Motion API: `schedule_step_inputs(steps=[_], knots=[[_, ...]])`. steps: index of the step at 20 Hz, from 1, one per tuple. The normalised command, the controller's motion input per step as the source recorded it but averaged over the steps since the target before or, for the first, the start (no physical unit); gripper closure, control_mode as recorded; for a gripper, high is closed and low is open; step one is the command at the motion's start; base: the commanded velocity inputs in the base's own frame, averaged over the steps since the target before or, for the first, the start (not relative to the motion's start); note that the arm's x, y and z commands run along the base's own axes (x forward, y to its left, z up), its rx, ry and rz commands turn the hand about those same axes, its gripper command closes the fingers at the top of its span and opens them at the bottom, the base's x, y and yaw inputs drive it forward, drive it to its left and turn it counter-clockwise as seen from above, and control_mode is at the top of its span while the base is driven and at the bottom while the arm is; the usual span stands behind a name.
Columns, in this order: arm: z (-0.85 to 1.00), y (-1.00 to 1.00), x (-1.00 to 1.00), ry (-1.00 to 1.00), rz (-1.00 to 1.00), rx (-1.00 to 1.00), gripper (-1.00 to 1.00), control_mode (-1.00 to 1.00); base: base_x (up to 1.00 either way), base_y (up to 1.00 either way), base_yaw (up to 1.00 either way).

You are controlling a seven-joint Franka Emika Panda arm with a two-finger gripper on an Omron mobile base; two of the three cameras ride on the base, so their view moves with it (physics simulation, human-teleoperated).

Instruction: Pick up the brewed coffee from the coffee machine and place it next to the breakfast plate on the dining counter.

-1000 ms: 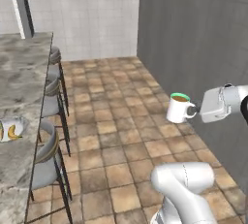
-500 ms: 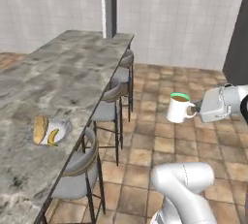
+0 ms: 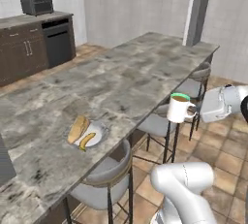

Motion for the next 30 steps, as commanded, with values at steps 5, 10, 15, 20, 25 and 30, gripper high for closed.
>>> schedule_step_inputs(steps=[5,10,15,20,25,30], knots=[[0.00,0.00,0.00,0.00,0.00,0.00,1.00,1.00,0.81,0.00,0.70],[0.00,0.00,0.00,0.00,0.00,0.00,1.00,1.00,0.87,-0.16,0.67],[0.00,0.00,0.00,0.00,0.00,0.00,1.00,1.00,0.78,-0.30,0.64],[0.00,0.00,0.00,0.00,0.00,0.00,1.00,1.00,0.60,-0.32,0.55],[0.00,0.00,0.00,0.00,0.00,0.00,1.00,1.00,0.38,-0.24,0.39],[0.00,0.00,0.16,0.00,0.02,-0.01,1.00,-1.00,0.10,-0.01,0.09]])
